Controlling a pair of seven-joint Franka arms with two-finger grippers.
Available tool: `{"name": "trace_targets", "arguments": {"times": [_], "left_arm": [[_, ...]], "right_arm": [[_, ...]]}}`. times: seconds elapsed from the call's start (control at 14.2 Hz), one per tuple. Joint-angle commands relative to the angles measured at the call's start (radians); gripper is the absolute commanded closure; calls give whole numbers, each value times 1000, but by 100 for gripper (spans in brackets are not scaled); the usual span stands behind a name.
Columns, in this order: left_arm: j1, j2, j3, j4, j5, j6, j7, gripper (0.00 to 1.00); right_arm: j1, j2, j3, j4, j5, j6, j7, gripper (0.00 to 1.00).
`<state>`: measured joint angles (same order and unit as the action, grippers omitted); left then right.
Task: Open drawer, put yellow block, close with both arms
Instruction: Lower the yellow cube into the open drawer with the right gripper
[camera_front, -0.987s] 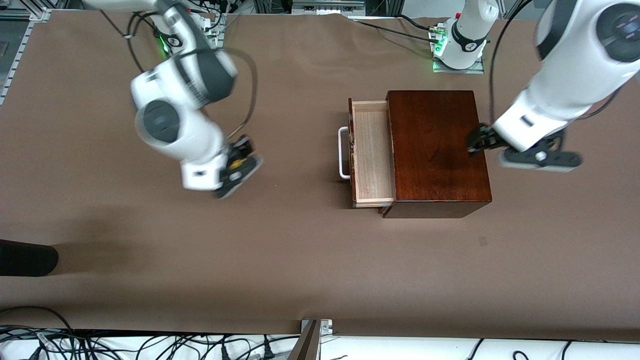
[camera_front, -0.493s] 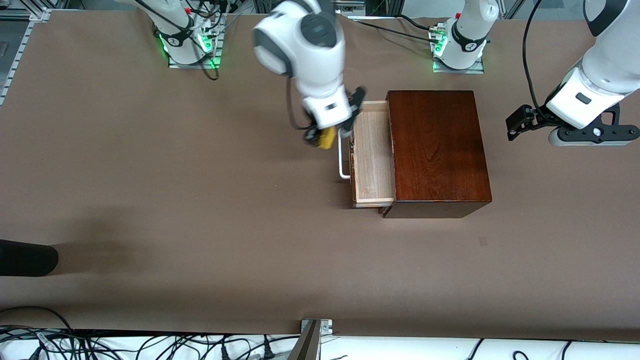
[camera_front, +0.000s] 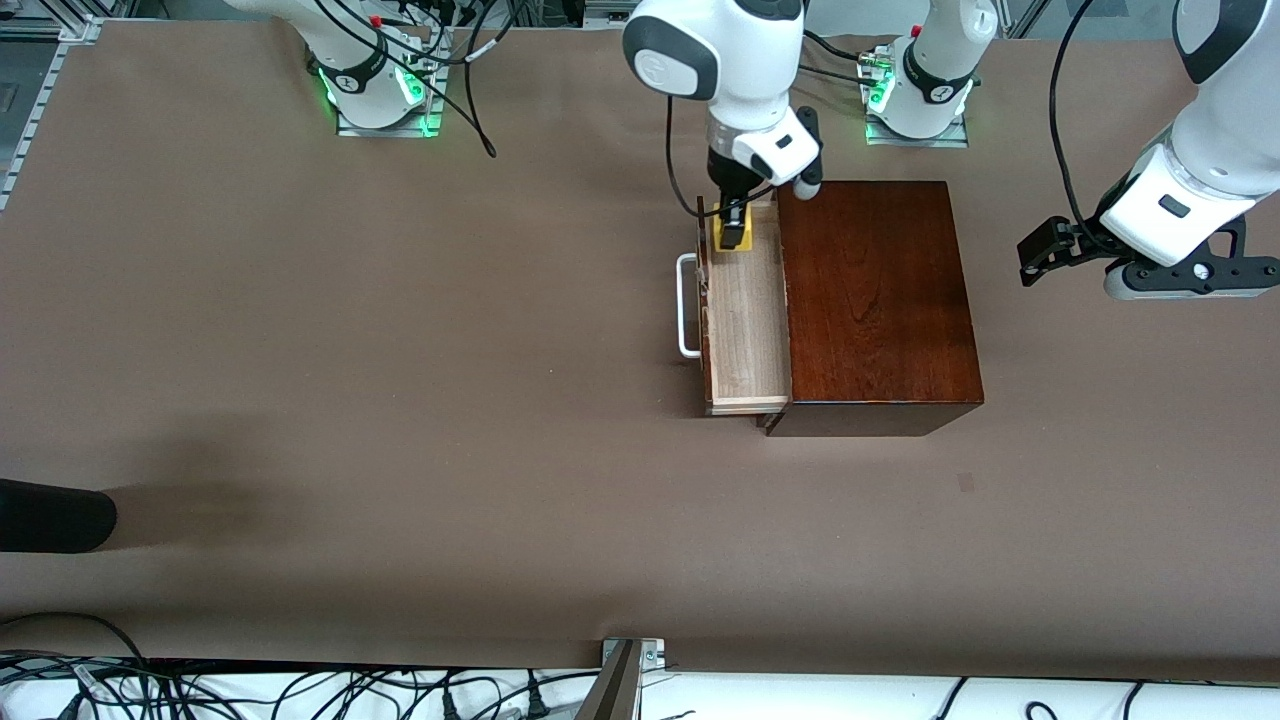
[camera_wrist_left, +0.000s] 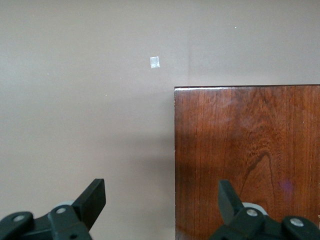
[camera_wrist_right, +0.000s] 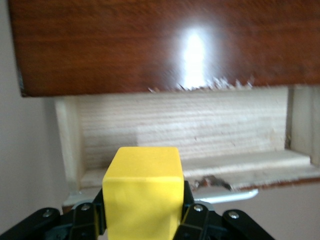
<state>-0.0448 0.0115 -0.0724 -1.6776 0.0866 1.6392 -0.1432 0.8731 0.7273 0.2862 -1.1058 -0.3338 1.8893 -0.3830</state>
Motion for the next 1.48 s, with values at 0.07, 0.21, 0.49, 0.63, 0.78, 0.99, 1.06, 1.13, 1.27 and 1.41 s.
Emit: {"name": "trace_targets", "arguments": {"times": [0.07, 0.21, 0.49, 0.63, 0.78, 0.99, 1.06, 1.13, 1.27, 1.41], "left_arm": [[10, 7, -7, 21, -21, -7, 20, 0], [10, 7, -7, 21, -21, -7, 20, 0], [10, 7, -9, 21, -21, -7, 20, 0], [8, 7, -10, 21, -19, -7, 20, 0], [8, 7, -10, 21, -19, -9, 20, 0], [8, 7, -10, 21, -19, -9, 20, 0], [10, 7, -10, 21, -19, -10, 22, 0], [10, 7, -10, 21, -19, -13, 22, 0], [10, 7, -10, 21, -19, -12, 22, 0], [10, 7, -10, 21, -19, -13, 22, 0]], "right_arm": [[30, 52, -10, 49, -57, 36, -57, 100], [30, 64, -10, 49, -57, 30, -89, 100], [29, 101, -12, 49, -57, 36, -99, 100], [29, 115, -28, 50, -57, 42, -111, 100], [29, 124, -32, 50, -57, 50, -117, 100], [18, 126, -33, 50, -57, 59, -120, 100], [18, 135, -44, 50, -57, 68, -120, 100], [18, 138, -48, 49, -57, 83, -120, 100], [17, 149, -55, 50, -57, 96, -120, 100], [17, 150, -56, 49, -57, 109, -120, 100]]}}
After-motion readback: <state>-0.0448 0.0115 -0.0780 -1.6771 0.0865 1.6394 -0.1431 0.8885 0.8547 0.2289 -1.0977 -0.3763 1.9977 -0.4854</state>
